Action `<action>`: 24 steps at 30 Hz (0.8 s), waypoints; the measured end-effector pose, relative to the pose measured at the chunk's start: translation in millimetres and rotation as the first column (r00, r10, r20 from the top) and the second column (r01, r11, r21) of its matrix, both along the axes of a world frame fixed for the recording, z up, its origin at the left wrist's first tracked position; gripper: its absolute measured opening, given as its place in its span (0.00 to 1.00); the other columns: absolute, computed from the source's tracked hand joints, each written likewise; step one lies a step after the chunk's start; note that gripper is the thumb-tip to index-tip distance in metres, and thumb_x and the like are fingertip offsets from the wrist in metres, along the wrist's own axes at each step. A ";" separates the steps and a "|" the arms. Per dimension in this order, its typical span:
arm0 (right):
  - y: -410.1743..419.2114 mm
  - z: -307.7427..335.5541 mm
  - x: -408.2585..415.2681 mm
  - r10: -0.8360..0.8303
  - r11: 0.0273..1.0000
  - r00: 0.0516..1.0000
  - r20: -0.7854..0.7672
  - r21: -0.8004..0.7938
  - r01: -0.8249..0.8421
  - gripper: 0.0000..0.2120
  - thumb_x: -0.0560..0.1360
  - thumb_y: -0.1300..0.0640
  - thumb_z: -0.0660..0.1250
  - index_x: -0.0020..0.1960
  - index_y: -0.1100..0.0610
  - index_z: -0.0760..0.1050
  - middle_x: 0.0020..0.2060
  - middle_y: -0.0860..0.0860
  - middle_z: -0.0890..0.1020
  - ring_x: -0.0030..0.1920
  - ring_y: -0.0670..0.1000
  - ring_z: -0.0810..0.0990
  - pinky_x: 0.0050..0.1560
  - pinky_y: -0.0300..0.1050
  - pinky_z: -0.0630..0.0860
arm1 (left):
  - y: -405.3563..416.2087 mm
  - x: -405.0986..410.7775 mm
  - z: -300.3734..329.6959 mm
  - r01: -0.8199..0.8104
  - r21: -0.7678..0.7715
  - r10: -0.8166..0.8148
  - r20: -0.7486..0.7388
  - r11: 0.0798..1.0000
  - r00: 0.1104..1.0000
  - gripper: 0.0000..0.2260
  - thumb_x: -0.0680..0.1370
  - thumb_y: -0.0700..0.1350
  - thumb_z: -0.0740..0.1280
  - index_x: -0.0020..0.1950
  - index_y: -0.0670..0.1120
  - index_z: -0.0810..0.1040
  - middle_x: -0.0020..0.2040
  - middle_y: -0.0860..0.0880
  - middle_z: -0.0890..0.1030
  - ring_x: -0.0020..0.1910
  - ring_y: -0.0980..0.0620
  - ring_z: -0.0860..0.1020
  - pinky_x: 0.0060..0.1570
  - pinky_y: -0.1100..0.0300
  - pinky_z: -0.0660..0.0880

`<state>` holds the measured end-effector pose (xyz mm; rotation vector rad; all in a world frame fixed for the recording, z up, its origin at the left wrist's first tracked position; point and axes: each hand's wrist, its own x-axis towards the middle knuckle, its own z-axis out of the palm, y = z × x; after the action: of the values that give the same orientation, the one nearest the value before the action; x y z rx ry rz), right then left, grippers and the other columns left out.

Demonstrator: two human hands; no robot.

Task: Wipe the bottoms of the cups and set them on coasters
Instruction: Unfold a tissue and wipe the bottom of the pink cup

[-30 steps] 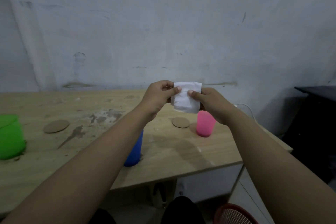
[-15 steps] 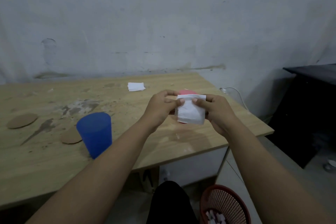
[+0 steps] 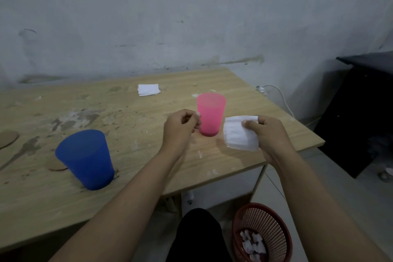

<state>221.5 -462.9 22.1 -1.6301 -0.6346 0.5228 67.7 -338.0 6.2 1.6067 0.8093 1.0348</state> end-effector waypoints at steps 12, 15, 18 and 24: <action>24.1 -15.3 0.9 -0.225 0.973 0.949 -0.220 -0.003 0.230 0.12 0.73 0.67 0.59 0.35 0.55 0.74 0.37 0.54 0.77 0.37 0.53 0.76 0.43 0.46 0.73 | 24.7 33.0 -14.9 0.175 -0.006 -0.172 -0.205 0.985 0.963 0.39 0.66 0.46 0.78 0.71 0.48 0.61 0.66 0.53 0.69 0.63 0.56 0.68 0.57 0.66 0.68; 29.3 -12.2 -4.5 -0.197 0.975 0.933 -0.301 0.045 0.220 0.14 0.74 0.69 0.56 0.34 0.56 0.72 0.32 0.52 0.74 0.32 0.50 0.72 0.33 0.40 0.69 | 27.3 39.1 -10.5 0.203 -0.021 -0.204 -0.164 0.979 0.965 0.34 0.67 0.45 0.78 0.67 0.51 0.65 0.61 0.54 0.72 0.58 0.54 0.73 0.41 0.72 0.70; 34.6 -12.6 -3.9 -0.237 0.966 0.930 -0.283 0.038 0.257 0.15 0.74 0.68 0.57 0.33 0.55 0.71 0.33 0.52 0.74 0.33 0.51 0.72 0.35 0.41 0.69 | 30.4 42.6 -5.2 0.217 -0.027 -0.219 -0.140 0.976 0.966 0.27 0.67 0.43 0.77 0.61 0.50 0.68 0.59 0.52 0.75 0.58 0.50 0.76 0.40 0.69 0.74; 49.6 -17.4 -5.5 -0.220 0.964 0.943 -0.251 0.095 0.250 0.14 0.71 0.66 0.55 0.43 0.58 0.79 0.42 0.56 0.82 0.44 0.56 0.80 0.49 0.49 0.76 | 29.9 41.2 21.1 0.226 -0.014 -0.226 -0.025 0.974 0.974 0.31 0.69 0.46 0.76 0.68 0.47 0.66 0.61 0.49 0.76 0.58 0.52 0.76 0.46 0.66 0.74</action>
<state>216.0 -413.4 4.7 -1.4717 -0.2820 0.4834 108.9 -308.1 27.4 1.6632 0.6311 0.8461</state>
